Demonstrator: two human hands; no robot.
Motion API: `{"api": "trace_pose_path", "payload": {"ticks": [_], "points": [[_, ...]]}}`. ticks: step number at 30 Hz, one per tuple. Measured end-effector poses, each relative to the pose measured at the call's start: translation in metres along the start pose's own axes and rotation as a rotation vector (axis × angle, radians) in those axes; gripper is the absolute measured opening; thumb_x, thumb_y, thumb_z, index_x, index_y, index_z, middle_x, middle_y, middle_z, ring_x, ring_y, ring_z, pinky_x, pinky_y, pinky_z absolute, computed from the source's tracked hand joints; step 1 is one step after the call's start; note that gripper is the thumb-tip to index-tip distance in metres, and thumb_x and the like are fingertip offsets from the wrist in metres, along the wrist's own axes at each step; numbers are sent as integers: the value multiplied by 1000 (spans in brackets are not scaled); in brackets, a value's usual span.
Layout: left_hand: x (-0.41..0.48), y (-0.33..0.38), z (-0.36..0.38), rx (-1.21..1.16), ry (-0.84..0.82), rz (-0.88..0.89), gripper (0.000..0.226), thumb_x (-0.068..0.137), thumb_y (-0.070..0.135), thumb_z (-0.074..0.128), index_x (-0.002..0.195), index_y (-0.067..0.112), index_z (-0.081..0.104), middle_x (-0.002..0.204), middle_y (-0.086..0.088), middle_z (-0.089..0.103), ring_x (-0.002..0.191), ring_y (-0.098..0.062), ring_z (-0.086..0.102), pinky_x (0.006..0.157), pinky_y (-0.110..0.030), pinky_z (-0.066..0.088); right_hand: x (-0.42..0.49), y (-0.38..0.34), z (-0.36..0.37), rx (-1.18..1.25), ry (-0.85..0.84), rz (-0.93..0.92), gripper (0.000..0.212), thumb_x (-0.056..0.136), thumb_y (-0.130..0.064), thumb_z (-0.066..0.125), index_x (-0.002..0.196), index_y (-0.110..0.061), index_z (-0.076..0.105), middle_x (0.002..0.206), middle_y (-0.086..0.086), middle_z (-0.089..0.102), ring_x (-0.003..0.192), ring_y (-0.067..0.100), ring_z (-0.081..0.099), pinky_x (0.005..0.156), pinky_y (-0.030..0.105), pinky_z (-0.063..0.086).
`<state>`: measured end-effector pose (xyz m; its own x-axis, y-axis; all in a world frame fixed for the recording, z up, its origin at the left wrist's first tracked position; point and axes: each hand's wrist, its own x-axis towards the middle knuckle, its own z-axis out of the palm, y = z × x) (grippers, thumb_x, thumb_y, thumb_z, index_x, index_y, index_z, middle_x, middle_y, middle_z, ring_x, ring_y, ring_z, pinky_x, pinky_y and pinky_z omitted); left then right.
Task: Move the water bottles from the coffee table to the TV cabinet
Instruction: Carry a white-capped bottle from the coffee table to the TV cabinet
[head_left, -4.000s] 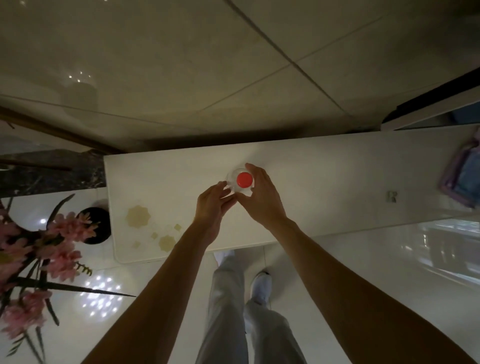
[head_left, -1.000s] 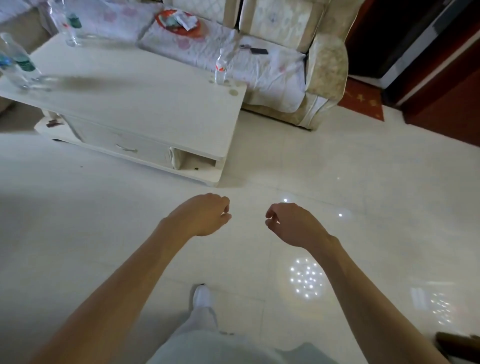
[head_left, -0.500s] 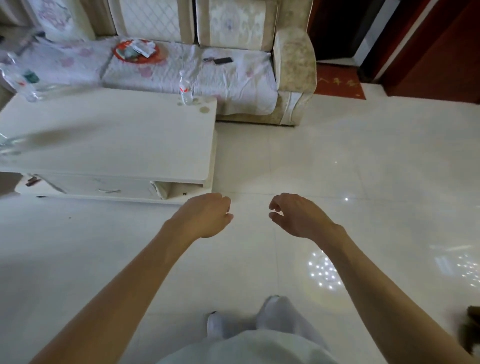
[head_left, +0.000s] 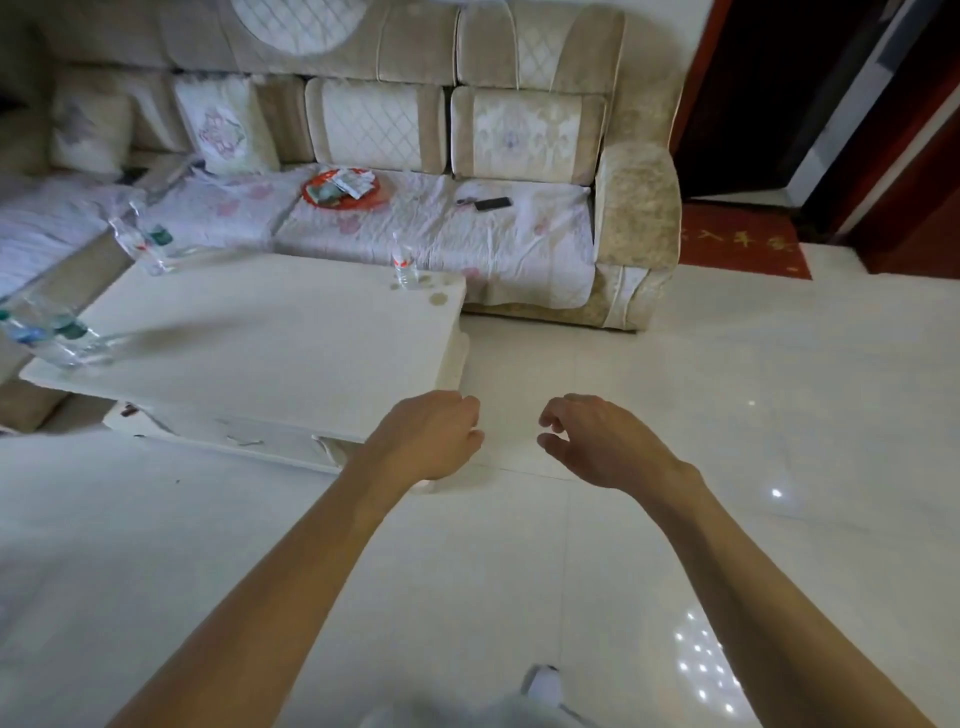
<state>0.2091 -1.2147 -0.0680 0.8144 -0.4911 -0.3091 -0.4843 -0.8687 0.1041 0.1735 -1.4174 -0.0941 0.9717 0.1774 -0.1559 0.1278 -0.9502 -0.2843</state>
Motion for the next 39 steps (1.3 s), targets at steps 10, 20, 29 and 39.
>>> {"api": "trace_pose_path", "payload": {"ticks": [10, 20, 29, 39], "points": [[78, -13, -26, 22, 140, -185, 33, 99, 36, 37, 115, 14, 56, 113, -5, 61, 100, -23, 59, 84, -40, 51, 109, 36, -32, -4, -30, -173, 31, 95, -37, 52, 118, -16, 60, 113, 2, 64, 101, 20, 61, 82, 34, 50], [225, -101, -54, -38, 78, -238, 35, 99, 36, 38, 119, 12, 55, 117, -6, 61, 106, -24, 58, 89, -42, 50, 284, 63, -61, -49, -131, -181, 28, 93, -36, 54, 113, -18, 62, 110, 0, 64, 102, 21, 59, 86, 38, 50], [342, -151, -116, -58, 142, -228, 33, 99, 35, 38, 114, 12, 56, 114, -6, 63, 103, -26, 60, 87, -45, 51, 420, 115, -122, -27, -79, -111, 28, 94, -34, 52, 114, -17, 62, 112, 1, 62, 108, 19, 55, 86, 35, 47], [435, -166, -147, -81, 136, -419, 34, 98, 40, 40, 114, 15, 57, 113, -3, 63, 104, -23, 61, 87, -41, 51, 545, 156, -148, 1, -160, -289, 27, 92, -36, 55, 112, -19, 63, 108, -1, 64, 97, 18, 60, 84, 37, 50]]}}
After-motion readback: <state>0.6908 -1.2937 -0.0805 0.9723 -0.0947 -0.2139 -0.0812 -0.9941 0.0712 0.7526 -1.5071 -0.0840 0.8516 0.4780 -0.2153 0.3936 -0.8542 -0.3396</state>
